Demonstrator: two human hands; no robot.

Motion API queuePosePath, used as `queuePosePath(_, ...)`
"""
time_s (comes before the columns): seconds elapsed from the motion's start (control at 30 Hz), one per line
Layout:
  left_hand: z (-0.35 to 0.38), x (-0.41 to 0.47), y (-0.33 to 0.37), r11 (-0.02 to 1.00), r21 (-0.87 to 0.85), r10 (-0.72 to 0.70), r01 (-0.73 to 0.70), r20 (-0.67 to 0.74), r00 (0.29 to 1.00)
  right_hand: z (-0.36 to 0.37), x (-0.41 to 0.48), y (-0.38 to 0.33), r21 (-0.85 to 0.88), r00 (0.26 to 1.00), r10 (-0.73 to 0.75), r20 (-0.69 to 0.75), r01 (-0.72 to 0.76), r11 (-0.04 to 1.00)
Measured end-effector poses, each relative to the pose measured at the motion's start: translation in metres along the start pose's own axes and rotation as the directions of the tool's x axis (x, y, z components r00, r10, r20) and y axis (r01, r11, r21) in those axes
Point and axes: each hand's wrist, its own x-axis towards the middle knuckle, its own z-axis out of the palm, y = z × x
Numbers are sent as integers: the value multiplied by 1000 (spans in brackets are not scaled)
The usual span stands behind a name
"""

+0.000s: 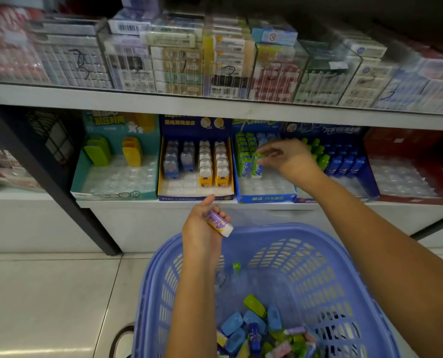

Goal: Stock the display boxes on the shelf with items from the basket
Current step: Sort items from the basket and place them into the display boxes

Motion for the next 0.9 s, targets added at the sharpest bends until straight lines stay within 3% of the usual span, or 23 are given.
queuePosePath(0.2,-1,3,0,993,121,-20,14,48,999,-3,2,3,78,997,-31,-71,36,996)
queuePosePath(0.33,-5,2,-3,982,184,12,-41,155,988,5,4,6,19,999,39,5,-39,999)
queuePosePath(0.53,-8,2,-8,978,197,29,-71,209,977,12,5,6,-27,996,82,-22,-82,996)
queuePosePath(0.73,-7,-3,-11,947,319,-62,-36,293,954,12,8,2,-160,997,80,2,-79,984)
queuePosePath(0.83,-5,-5,-16,899,418,-19,-132,337,941,13,-4,-2,-220,998,26,-62,-39,975)
queuePosePath(0.9,-3,-6,-19,819,520,35,-242,376,926,12,-23,-4,-145,990,-74,-116,57,988)
